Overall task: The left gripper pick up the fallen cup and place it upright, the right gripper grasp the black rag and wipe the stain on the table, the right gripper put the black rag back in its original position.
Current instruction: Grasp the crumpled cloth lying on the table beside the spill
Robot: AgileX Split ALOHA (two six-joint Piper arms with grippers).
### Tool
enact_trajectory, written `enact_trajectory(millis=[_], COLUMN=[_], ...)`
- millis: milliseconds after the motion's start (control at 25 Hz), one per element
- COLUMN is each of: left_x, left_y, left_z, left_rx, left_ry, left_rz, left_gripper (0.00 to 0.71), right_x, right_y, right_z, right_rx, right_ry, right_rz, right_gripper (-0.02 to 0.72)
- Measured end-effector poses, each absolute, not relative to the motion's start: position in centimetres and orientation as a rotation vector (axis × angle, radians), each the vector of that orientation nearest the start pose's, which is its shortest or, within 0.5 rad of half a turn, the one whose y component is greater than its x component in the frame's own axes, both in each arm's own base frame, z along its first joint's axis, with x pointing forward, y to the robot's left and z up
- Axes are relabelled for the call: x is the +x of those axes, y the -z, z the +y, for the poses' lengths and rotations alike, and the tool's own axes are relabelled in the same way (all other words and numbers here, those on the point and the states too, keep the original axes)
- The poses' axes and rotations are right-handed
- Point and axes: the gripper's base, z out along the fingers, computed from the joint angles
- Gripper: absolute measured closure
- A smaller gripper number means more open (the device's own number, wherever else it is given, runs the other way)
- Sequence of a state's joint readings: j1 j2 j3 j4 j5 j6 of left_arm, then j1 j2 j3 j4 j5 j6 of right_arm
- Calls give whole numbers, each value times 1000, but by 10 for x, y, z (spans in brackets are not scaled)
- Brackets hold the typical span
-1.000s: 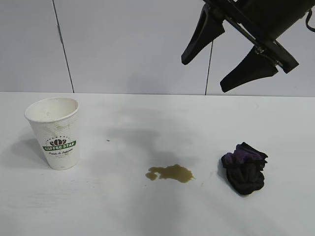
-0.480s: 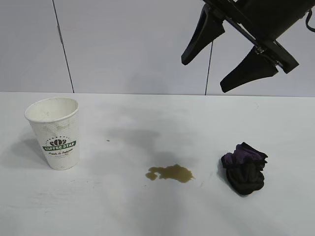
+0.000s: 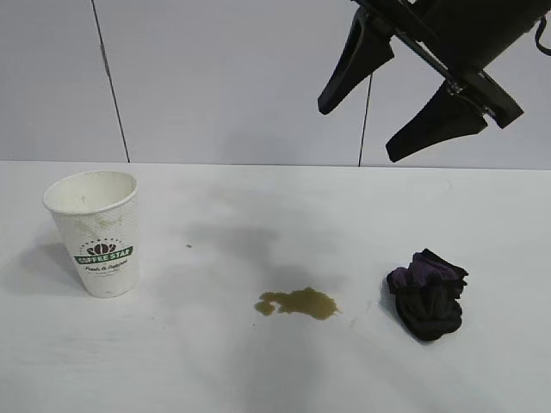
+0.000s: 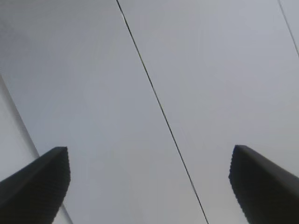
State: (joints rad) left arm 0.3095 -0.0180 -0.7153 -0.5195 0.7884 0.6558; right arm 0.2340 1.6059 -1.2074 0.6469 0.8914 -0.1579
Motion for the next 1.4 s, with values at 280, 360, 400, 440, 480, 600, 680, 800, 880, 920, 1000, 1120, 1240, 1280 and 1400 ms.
enact_trajectory(millis=[280,360,400,440,480,600,680,800,880,920,1000,1120,1240,1280,1400], left_x=[-36,-34,-31,-29,-25,-17,-14,-10,-9,-9,-9,-9,-9,-9,-9], left_y=[-325,-312,-306,-299,-291,-272,-272,-267,-267,-267,-267,-267,-267,-267,-267], left_z=[-20,-15,-13,-11,-10,-8,-7,-6,-6,-5,-4,-4,-4,-4,-4], left_rx=[29,11,15,24,34,63,81,113,136,141,143,134,134,134,134], left_ry=[-129,-114,-107,-98,-85,-58,-50,-24,-6,0,2,2,2,2,2], left_rz=[1884,1974,2009,2041,2073,2145,2126,2118,2119,2117,2112,2108,2107,2107,2107], left_gripper=[47,47,47,47,47,47,47,47,47,47,47,47,47,47,47], right_x=[312,313,313,313,313,311,309,305,303,302,300,295,294,296,304], right_y=[-276,-276,-276,-276,-276,-276,-275,-272,-271,-270,-268,-257,-239,-232,-214], right_z=[118,117,117,117,117,118,117,115,114,113,111,109,105,103,100], right_rx=[-106,-105,-109,-117,-131,-199,-249,-314,-345,-362,-396,-476,-550,-560,-561], right_ry=[-800,-797,-796,-795,-792,-782,-767,-734,-716,-703,-668,-556,-407,-368,-276], right_rz=[2690,2686,2686,2684,2681,2686,2704,2743,2772,2787,2812,2852,2884,2891,2909], right_gripper=[168,168,168,168,168,168,168,168,168,168,168,168,168,168,168])
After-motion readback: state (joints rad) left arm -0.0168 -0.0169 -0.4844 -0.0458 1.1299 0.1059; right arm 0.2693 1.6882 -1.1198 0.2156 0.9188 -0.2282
